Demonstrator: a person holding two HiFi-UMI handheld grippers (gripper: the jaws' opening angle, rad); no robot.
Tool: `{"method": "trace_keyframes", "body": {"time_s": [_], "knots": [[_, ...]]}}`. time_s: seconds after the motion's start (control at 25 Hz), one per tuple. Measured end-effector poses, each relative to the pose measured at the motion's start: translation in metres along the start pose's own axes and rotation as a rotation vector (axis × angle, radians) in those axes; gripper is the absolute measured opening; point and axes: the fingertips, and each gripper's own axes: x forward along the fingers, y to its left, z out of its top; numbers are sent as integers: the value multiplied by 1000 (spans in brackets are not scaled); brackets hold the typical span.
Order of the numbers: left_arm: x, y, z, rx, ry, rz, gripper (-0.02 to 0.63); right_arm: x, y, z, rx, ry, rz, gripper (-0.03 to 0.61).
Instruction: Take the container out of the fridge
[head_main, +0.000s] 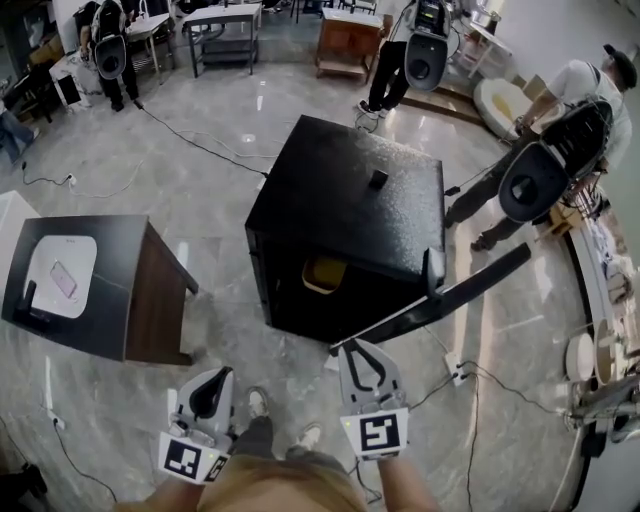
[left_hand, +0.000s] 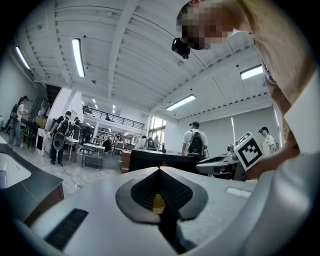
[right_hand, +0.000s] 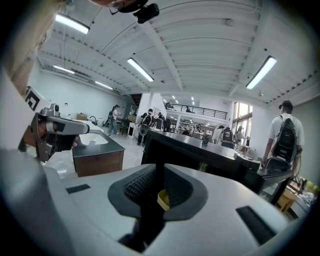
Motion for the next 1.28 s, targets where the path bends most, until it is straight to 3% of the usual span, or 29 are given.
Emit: {"method": "trace_keyframes", "body": {"time_s": [0.08, 1.28], "knots": [[0, 2, -2, 0, 3, -1, 2, 6, 2, -3, -12, 19, 4, 69], [21, 41, -35, -25, 72, -21, 2, 111, 12, -94, -319, 252, 87, 83]]}}
